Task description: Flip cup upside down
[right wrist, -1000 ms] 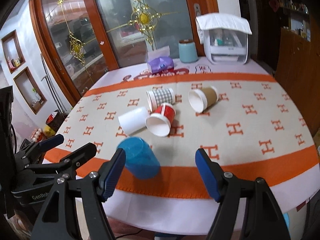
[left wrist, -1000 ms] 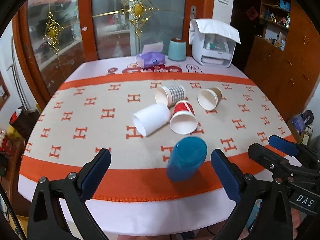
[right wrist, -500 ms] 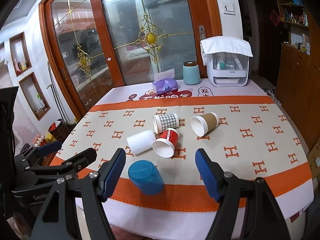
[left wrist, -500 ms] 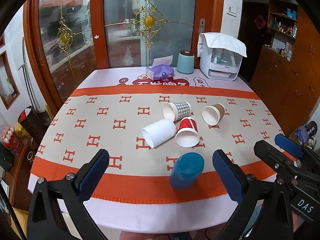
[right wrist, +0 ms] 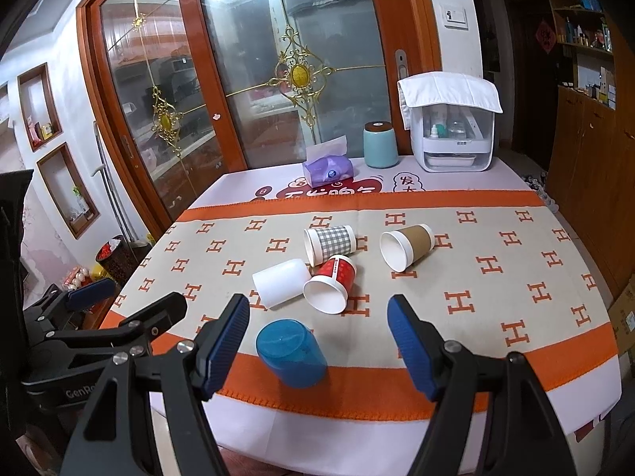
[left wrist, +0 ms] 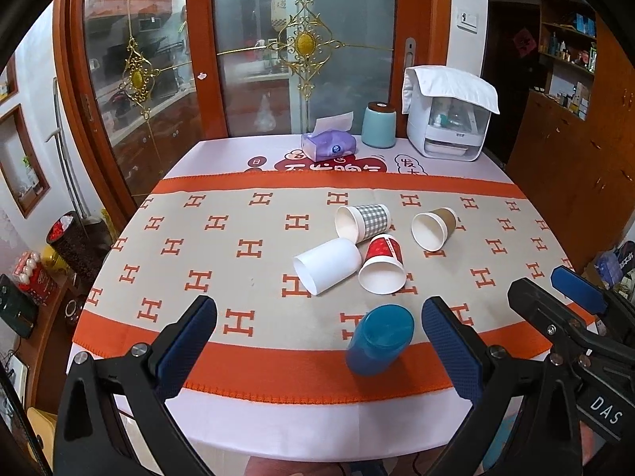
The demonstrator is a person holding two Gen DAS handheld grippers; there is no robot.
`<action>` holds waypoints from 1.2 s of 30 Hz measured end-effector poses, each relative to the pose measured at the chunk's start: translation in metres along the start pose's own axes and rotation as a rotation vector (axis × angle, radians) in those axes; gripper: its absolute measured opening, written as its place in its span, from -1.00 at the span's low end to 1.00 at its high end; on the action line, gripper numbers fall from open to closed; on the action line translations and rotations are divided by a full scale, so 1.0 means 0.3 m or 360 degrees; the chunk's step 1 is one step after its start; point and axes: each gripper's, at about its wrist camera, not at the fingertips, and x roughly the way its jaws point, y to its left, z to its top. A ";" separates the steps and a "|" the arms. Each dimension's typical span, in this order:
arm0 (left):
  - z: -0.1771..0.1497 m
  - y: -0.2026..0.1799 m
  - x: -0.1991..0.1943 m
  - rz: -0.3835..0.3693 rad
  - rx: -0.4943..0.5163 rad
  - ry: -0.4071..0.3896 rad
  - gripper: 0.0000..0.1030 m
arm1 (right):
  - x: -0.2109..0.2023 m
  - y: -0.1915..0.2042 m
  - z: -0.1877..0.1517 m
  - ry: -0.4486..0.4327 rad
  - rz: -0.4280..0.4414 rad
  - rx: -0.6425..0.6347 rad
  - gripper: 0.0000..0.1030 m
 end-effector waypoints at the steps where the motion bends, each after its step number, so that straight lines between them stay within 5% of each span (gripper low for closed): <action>1: -0.001 0.001 -0.001 0.0000 0.0003 -0.0002 0.98 | 0.000 0.000 0.000 0.0001 0.0000 0.0000 0.41; 36: -0.015 0.012 0.048 0.0037 0.0007 0.0059 0.98 | 0.066 -0.003 -0.022 0.0075 -0.0026 0.0024 0.41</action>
